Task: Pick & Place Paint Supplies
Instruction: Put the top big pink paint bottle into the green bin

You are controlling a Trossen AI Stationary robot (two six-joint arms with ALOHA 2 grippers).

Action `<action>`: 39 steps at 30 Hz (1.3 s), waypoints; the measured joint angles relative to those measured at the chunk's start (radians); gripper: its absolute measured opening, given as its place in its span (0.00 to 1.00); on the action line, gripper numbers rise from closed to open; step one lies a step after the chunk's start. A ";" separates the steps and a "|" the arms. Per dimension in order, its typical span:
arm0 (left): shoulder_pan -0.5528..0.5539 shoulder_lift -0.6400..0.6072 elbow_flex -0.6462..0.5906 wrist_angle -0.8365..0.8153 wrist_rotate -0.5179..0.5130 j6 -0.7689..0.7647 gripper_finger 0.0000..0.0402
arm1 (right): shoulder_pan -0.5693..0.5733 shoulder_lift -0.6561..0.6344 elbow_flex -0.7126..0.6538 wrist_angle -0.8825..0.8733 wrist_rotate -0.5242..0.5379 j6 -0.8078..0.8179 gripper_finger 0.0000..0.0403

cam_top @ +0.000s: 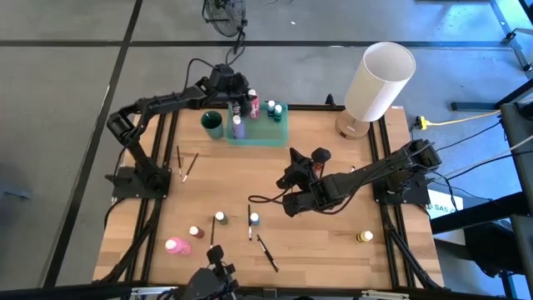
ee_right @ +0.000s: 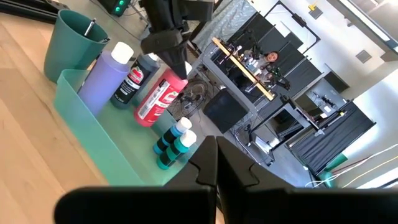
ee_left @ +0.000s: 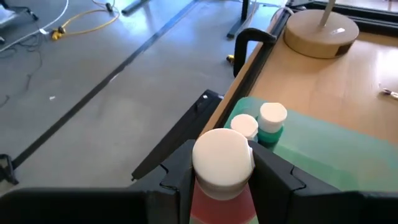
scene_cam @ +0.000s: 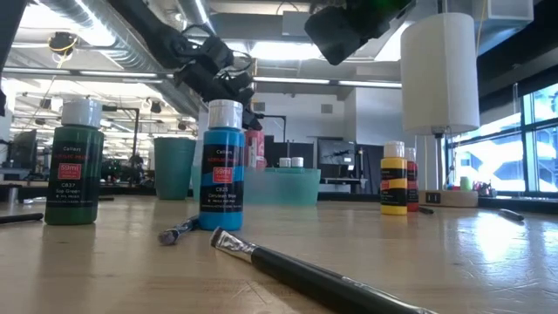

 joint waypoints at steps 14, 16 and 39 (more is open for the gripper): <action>-0.051 -0.008 -0.027 0.019 -0.032 0.018 0.28 | 0.000 0.000 0.000 0.000 0.002 0.000 0.00; -0.059 -0.008 -0.027 0.004 -0.068 0.022 0.28 | 0.000 0.000 0.000 0.000 0.002 0.000 0.00; -0.062 -0.107 -0.223 0.218 -0.075 0.013 0.28 | 0.000 0.000 0.000 -0.040 0.000 0.054 0.00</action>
